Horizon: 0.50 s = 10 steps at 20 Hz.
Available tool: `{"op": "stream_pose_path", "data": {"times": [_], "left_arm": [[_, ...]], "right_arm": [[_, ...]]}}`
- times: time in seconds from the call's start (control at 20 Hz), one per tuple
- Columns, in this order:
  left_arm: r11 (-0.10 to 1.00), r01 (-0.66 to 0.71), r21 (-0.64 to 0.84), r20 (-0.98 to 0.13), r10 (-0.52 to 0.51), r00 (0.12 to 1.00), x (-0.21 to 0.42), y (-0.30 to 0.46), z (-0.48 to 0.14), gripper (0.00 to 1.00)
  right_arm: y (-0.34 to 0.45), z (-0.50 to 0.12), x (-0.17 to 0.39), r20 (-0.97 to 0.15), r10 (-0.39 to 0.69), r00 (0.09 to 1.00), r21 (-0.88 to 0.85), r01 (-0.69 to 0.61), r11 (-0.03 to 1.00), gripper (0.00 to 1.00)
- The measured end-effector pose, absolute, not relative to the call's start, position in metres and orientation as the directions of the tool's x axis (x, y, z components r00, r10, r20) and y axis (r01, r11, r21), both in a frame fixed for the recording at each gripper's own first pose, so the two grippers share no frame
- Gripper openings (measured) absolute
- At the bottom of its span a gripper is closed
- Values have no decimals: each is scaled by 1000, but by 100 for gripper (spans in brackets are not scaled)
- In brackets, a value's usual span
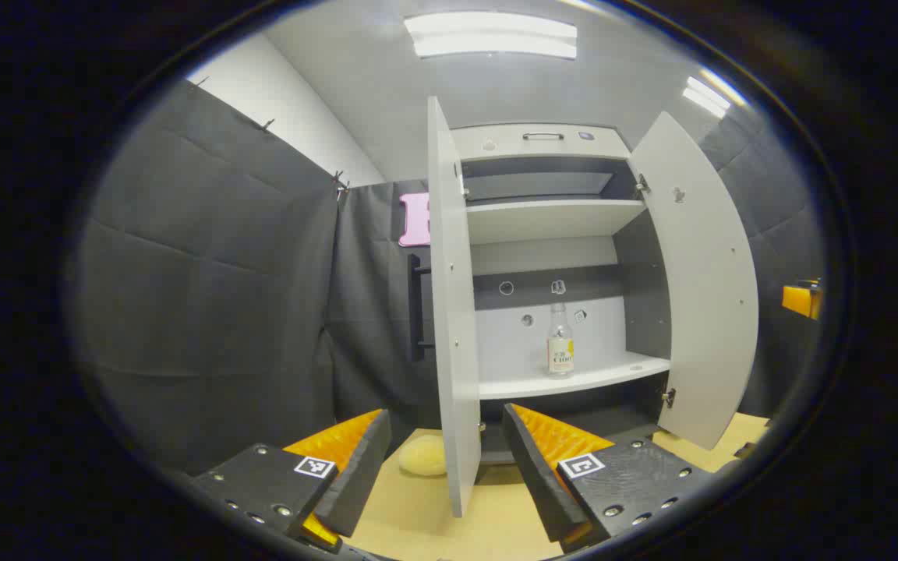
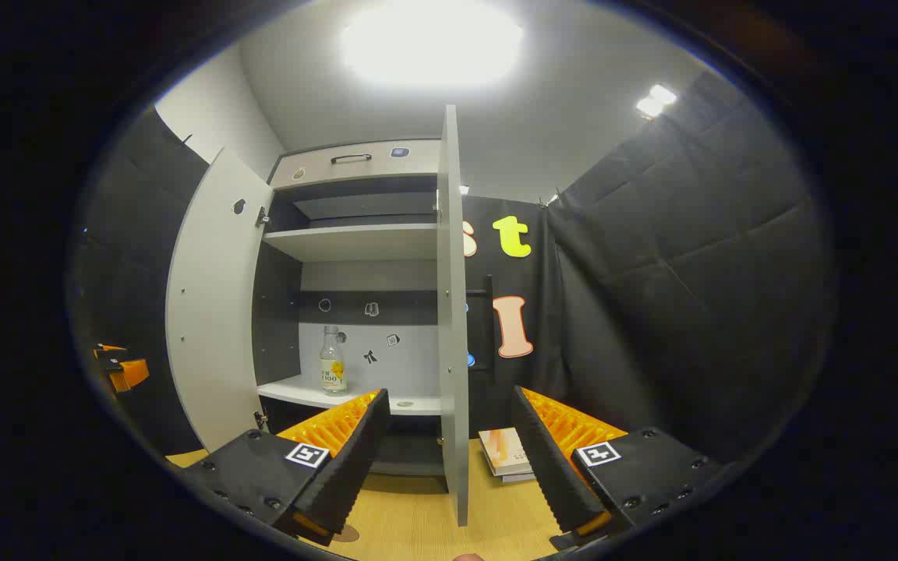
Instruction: Grasp the bottle in the cabinet with the left hand and place it on the coaster, then close the right door with the right hand and the left door with the left hand.
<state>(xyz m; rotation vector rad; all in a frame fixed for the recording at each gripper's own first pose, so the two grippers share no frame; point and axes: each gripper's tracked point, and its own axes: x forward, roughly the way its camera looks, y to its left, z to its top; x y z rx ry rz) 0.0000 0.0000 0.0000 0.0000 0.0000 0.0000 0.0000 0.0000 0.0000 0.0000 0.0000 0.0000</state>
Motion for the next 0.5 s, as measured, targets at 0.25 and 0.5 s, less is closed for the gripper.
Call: {"op": "stream_pose_path", "data": {"times": [0.25,0.5], "left_arm": [[1000,-7,-1,-6,7,1000,-2,-9,-1,87],[1000,-16,3,-4,16,1000,-3,-18,0,89]], "right_arm": [[-8,-6,3,-16,6,1000,-2,-6,1000,99],[-14,-11,6,-30,17,999,5,-17,1000,96]]}}
